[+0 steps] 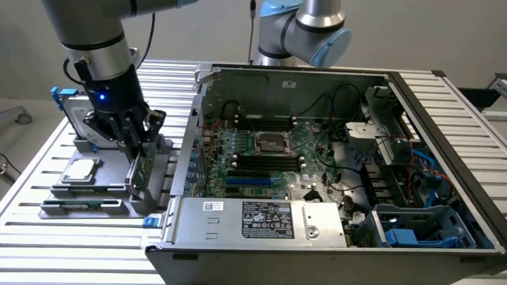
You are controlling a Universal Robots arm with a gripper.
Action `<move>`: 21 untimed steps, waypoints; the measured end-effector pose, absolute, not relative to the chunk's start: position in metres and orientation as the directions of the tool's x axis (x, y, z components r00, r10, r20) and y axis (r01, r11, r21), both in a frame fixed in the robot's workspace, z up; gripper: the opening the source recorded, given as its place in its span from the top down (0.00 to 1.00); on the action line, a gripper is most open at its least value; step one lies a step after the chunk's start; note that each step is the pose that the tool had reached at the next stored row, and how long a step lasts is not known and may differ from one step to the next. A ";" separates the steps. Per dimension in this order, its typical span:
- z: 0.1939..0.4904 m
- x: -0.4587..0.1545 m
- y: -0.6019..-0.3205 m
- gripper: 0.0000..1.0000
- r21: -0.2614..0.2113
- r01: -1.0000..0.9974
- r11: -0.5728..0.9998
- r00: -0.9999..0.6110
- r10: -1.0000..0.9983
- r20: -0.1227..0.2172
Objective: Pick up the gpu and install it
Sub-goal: 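Pick up the gpu and move the gpu toward the slot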
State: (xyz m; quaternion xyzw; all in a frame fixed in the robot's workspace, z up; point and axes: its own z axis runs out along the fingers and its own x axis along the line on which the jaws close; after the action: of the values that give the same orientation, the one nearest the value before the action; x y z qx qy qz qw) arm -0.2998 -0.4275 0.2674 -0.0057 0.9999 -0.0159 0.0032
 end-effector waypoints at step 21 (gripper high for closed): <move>0.363 -0.270 -0.428 0.74 -0.032 -0.012 0.999 -1.000 -0.012 0.000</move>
State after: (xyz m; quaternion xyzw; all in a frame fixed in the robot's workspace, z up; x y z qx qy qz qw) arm -0.2696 -0.4275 0.3626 -0.0059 0.9999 -0.0158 0.0000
